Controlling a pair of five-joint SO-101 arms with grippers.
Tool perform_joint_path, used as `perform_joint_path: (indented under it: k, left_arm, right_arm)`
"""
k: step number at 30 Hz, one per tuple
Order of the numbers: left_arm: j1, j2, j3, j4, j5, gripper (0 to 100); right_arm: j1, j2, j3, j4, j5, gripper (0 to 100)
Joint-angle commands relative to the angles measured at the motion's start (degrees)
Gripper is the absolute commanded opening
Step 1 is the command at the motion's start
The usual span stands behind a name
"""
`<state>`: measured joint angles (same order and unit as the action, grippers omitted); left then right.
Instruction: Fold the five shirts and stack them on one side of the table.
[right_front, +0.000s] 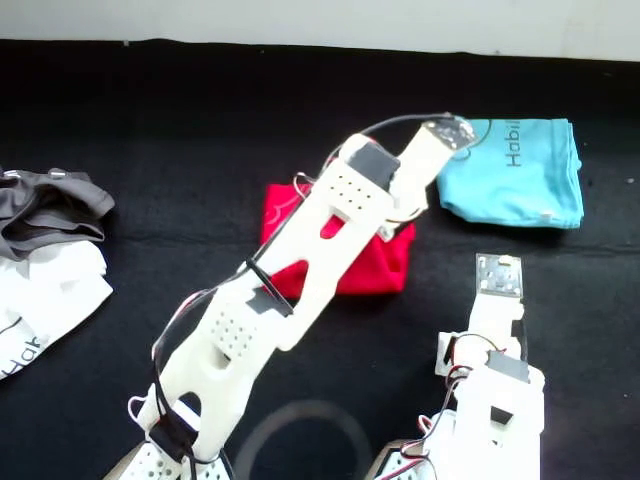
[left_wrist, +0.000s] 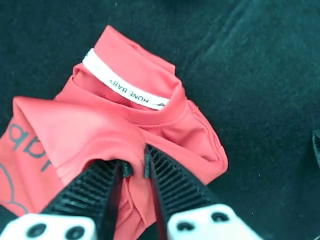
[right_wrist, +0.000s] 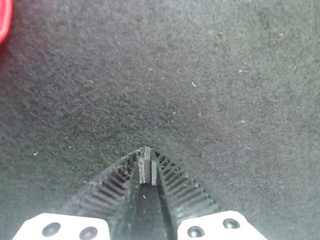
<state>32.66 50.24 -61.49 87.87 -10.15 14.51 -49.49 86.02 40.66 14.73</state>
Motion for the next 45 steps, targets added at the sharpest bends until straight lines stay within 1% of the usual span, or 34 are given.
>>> perform_joint_path:
  k: [1, 4, 6, 8, 10, 12, 14, 15, 17, 18, 22, 28, 35, 37, 40, 43, 45]
  left_arm:
    - [1.27, 1.27, -7.52, 2.81, 2.81, 13]
    - [1.19, 2.07, -12.44, 4.31, 7.3, 14]
    - [1.19, 1.98, -15.87, 6.42, 8.0, 14]
    - [0.75, 1.98, -20.97, 10.37, 7.82, 14]
    - [-1.63, 2.07, -25.27, 13.54, 7.82, 14]
    - [-5.93, 1.98, -25.98, 13.8, 7.82, 13]
    - [-9.98, 2.59, -25.54, 13.8, 8.0, 6]
    - [-11.38, 2.68, -23.87, 13.8, 8.09, 1]
    - [-13.05, 3.12, -18.59, 13.8, 8.09, 2]
    - [-13.49, 3.3, -15.78, 13.8, 8.09, 1]
    - [-12.88, 3.3, -5.05, 13.8, 7.91, 1]
    - [-5.41, 2.51, 5.67, 13.98, 8.18, 1]
    - [6.02, -9.89, 20.53, 13.8, 8.09, 1]
    - [7.6, -12.35, 22.11, 13.8, 7.91, 1]
    - [6.2, -12.88, 20.97, 13.71, 7.82, 1]
    - [1.1, -12.62, 18.07, 13.54, 7.74, 1]
    - [-2.77, -12.62, 17.19, 11.34, 7.74, 1]
  right_arm:
    - [0.31, -0.22, 0.75, -1.19, -0.53, 0.7]
    - [0.22, -0.22, 0.75, -1.19, -0.53, 0.7]
    - [0.22, -0.22, 0.75, -1.19, -0.44, 0.7]
    - [0.22, -0.22, 0.75, -1.19, -0.44, 0.7]
    - [0.22, -0.22, 0.75, -1.19, -0.44, 0.7]
    - [0.22, -0.22, 0.75, -1.19, -0.44, 0.7]
    - [0.22, -0.22, 0.75, -1.19, -0.44, 0.7]
    - [0.22, -0.22, 0.75, -1.19, -0.44, 0.7]
    - [0.22, -0.22, 0.75, -1.19, -0.35, 0.7]
    - [0.22, -0.22, 0.75, -1.19, -0.35, 0.7]
    - [0.22, -0.22, 0.75, -1.19, -0.35, 0.7]
    - [0.22, -0.22, 0.75, -1.27, -0.35, 0.7]
    - [0.22, -0.22, 0.84, -1.89, -0.44, 0.7]
    - [0.22, -0.22, 0.84, -1.89, -0.44, 0.7]
    - [0.22, -0.22, 0.84, -1.89, -0.44, 0.7]
    - [0.22, -0.22, 0.84, -1.89, -0.44, 0.7]
    - [0.22, -0.22, 0.84, -1.89, -0.44, 0.7]
